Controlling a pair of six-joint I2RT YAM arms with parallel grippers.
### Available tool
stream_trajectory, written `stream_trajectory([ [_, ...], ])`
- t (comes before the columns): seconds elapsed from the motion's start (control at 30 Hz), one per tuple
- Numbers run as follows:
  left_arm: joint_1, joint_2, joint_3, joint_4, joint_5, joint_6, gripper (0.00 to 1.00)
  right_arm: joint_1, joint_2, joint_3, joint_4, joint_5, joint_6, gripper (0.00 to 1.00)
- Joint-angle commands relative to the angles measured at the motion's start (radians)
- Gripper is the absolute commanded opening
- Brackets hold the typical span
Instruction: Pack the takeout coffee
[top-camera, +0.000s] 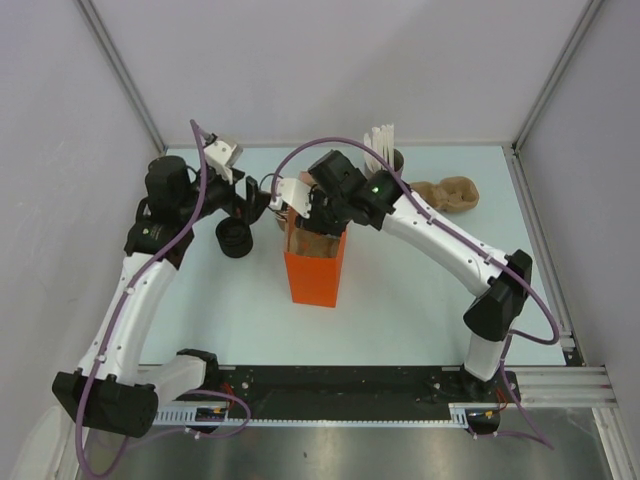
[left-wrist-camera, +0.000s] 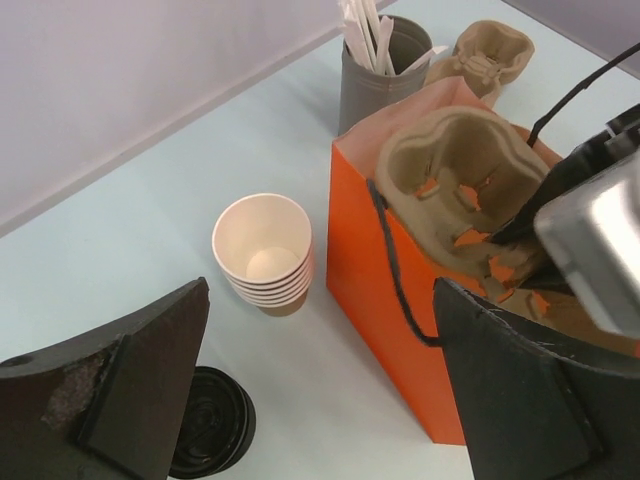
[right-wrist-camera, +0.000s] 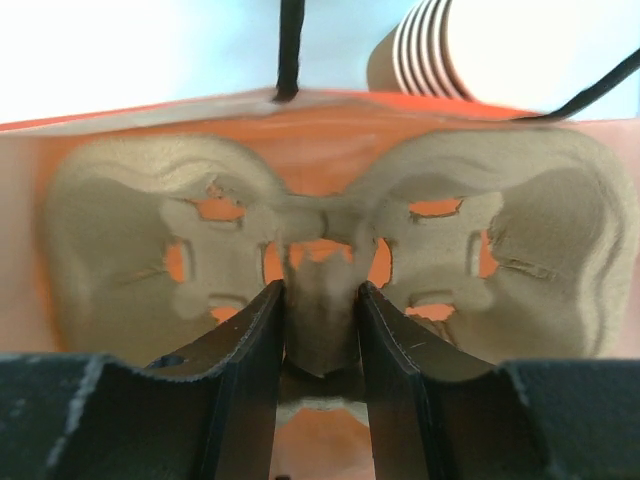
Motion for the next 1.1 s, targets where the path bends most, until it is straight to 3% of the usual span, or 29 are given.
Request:
stream_trajectory([
  [0.0,-0.017,0.002,0.061,0.044,-0.007,-0.017,0.95,-0.027,0.024,0.06,-0.036,-0.053,-0.009,0.39],
  [0.17,-0.023,0.004,0.052,0.05,-0.01,-0.014,0.76,-0.054,0.05,0.089,-0.063,-0.091,-0.008,0.39],
  [0.5,-0.032,0.004,0.033,0.058,-0.034,-0.007,0.63,-0.066,0.067,0.132,-0.111,-0.166,-0.005,0.39],
  [0.67,-0.035,0.005,0.032,0.058,-0.042,-0.006,0.58,-0.076,0.096,0.143,-0.128,-0.196,-0.005,0.39],
  [1.07,-0.04,-0.002,0.029,0.065,-0.059,-0.007,0.56,-0.12,0.166,0.203,-0.168,-0.255,0.008,0.4],
])
